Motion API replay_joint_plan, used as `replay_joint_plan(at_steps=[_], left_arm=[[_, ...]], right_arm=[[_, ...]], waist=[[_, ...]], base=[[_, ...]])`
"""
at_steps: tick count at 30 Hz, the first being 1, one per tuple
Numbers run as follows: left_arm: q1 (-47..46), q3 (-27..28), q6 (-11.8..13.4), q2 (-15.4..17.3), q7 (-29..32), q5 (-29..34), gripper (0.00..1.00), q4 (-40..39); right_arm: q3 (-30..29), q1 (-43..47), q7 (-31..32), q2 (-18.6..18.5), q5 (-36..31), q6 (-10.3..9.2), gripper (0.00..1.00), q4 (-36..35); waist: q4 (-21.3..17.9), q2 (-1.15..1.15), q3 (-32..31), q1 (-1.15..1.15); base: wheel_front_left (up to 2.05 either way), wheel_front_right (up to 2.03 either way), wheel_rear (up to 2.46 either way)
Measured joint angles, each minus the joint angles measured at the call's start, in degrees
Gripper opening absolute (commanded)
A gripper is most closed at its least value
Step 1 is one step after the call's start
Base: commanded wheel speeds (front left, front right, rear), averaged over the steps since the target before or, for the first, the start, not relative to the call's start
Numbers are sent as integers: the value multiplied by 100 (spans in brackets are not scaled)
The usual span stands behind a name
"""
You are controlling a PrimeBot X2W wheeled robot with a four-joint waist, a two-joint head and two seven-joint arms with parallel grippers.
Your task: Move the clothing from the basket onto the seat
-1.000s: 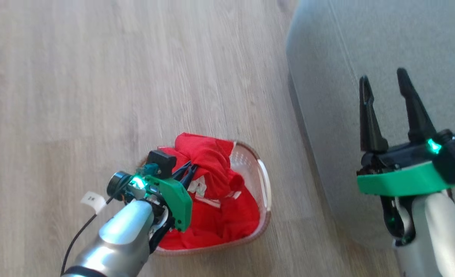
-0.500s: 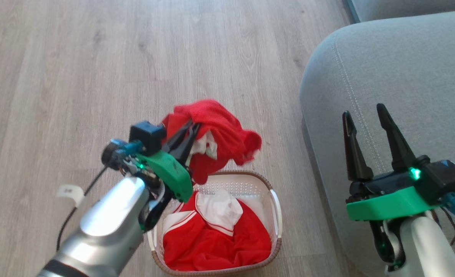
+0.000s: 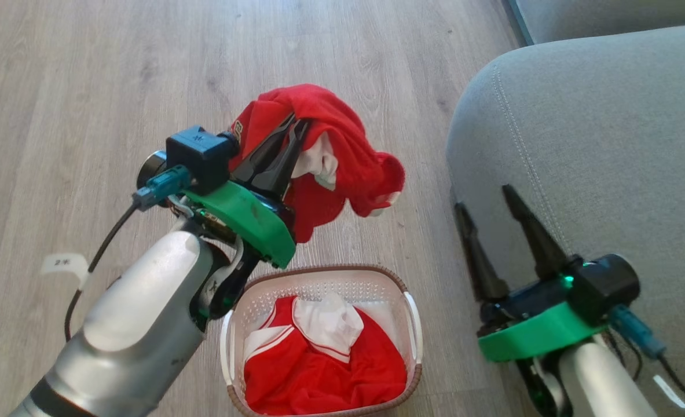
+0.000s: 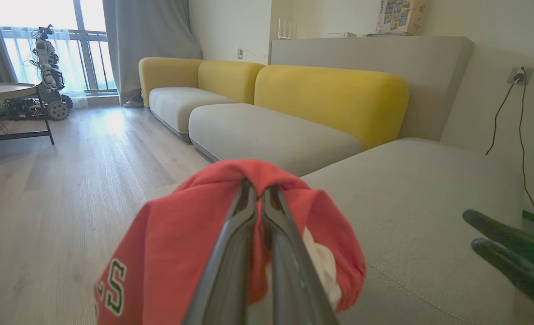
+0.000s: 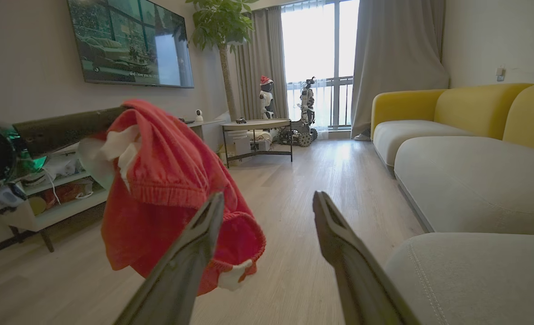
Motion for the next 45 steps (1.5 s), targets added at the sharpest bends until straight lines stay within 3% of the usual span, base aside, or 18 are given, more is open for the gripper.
replay_joint_plan(at_steps=[9, 16, 26, 35, 36, 37, 45], left_arm=[[3, -48, 93, 2, 154, -58, 0, -267], [8, -103, 87, -22, 180, -97, 0, -324], [7, -311, -16, -212, 247, -172, 0, -327], [5, -535, -112, -431, 255, -172, 0, -327], [5, -546, -113, -433, 256, -172, 0, -325], [5, -561, -114, -436, 256, -174, 0, -324], [5, -602, -111, -427, 256, -180, 0, -313]], right_arm=[[735, -392, 1, -342, -129, 1, 100, 231], [1328, -1113, 1, -510, -200, 1, 100, 821], [1945, -1933, 1, -525, -66, 1, 100, 1912], [2156, -2419, 1, -334, 159, 1, 100, 2729], [2156, -2429, 1, -307, 185, 1, 83, 2751], [2152, -2430, 1, -297, 218, 1, 2, 2773], [2140, -2430, 1, -299, 378, 1, 0, 2794]], waist=[[28, 0, -11, 0], [139, 0, -49, 0], [403, 0, -78, 0], [722, 0, -113, 0], [754, 0, -120, 0], [784, 0, -127, 0], [856, 0, -145, 0]], base=[[0, 0, 0], [0, 0, 0], [0, 0, 0], [0, 0, 0], [0, 0, 0], [0, 0, 0], [0, 0, 0]])
